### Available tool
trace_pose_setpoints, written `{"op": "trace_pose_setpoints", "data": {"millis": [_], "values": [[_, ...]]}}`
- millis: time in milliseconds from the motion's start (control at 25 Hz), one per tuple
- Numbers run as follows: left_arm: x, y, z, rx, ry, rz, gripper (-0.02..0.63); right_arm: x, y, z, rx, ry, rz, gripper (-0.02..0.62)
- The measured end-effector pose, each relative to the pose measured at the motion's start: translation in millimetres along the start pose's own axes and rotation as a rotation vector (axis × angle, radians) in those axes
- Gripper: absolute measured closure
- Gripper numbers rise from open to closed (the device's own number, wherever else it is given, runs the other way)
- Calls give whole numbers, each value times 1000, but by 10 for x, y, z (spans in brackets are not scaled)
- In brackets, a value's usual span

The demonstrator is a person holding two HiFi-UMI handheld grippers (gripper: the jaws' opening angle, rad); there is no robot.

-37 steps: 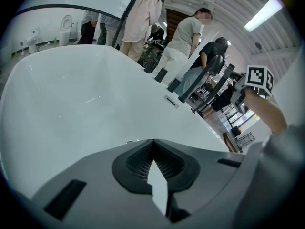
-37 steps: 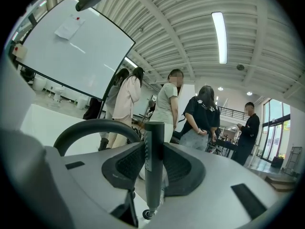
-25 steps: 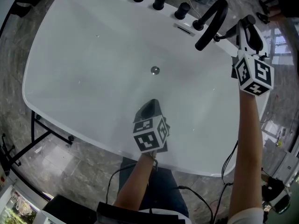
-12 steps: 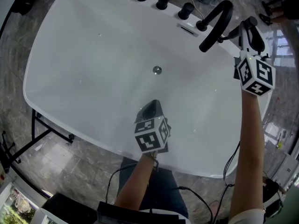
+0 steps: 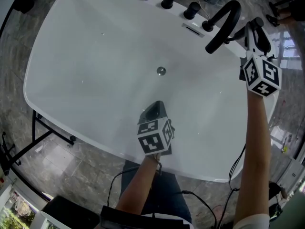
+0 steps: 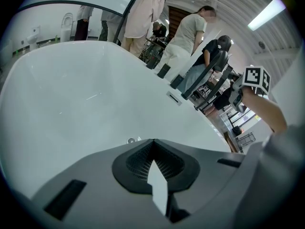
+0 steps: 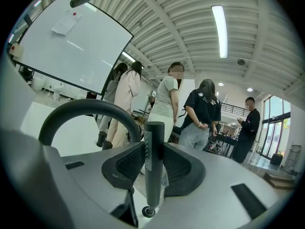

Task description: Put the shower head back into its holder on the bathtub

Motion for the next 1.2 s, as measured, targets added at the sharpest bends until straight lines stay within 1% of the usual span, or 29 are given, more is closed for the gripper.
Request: {"op": "trace_pose_setpoints", "data": {"millis": [160, 360, 520, 880, 1080, 1200], "values": [[24, -59, 23, 11, 7, 22, 603, 31, 25, 6, -3, 13, 18, 471], [38, -100, 61, 21, 13, 18, 603, 89, 73, 3, -3, 34, 51, 471], [94, -103, 84, 19, 29, 19, 603, 93, 92, 3, -5, 36, 55, 471], [384, -119, 180, 11, 101, 34, 603, 100, 151, 5, -15, 36, 62, 471], [584, -123, 202, 7, 150, 74, 603, 107, 151, 23, -17, 31, 62, 471], [656, -82, 198, -4, 168, 83, 603, 107, 156, 32, -17, 27, 61, 471]]}}
Point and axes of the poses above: the fingertips, and each gripper's own axes: z forward along the fingers, x to its right, y out of its underside, the point moved 3 cm from there along -z, backward along the fingers, and after that the axes turned 9 degrees about x, right-handed, at the moved point
